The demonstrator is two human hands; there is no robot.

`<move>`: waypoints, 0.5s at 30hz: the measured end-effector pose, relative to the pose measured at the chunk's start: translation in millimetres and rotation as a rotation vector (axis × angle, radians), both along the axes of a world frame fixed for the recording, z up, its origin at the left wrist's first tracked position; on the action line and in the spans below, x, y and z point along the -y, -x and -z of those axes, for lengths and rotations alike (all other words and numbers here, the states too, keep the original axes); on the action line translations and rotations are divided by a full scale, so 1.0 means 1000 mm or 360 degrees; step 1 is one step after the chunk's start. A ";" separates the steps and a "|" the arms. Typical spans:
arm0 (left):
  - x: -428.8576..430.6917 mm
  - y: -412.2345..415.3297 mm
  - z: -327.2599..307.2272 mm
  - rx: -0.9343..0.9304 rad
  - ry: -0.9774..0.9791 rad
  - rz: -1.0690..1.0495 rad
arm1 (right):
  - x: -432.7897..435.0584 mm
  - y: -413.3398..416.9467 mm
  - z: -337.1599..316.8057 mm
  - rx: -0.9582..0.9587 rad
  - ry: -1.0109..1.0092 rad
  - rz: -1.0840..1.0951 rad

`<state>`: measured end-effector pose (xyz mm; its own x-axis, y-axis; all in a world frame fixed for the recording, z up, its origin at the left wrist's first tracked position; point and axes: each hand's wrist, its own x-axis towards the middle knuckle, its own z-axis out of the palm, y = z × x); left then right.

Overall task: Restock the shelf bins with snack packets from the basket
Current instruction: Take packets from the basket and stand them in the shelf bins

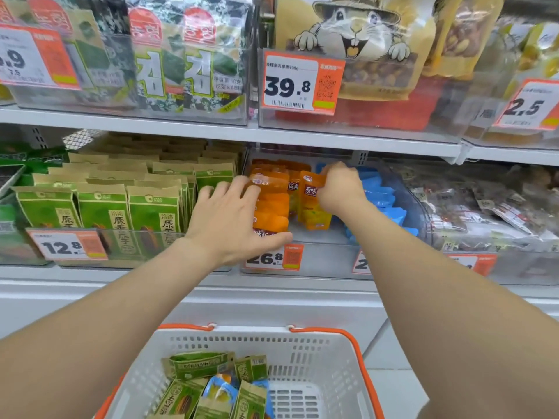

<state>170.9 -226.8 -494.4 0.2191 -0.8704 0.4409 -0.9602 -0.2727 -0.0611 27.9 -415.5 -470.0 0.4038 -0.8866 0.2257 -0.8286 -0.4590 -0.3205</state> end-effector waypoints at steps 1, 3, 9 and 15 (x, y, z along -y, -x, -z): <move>0.002 0.001 0.002 0.0001 0.0016 -0.0015 | 0.002 -0.006 0.003 -0.0048 -0.0023 0.0016; 0.007 0.003 0.004 -0.0009 0.0063 -0.0036 | 0.007 -0.015 0.005 -0.0160 -0.0040 0.0019; 0.008 0.004 0.009 -0.0070 0.0087 -0.0024 | 0.011 -0.033 0.010 -0.0214 -0.0047 -0.0039; 0.006 0.001 0.010 -0.0076 0.0037 0.0014 | 0.011 -0.044 0.013 -0.0022 -0.0158 -0.0042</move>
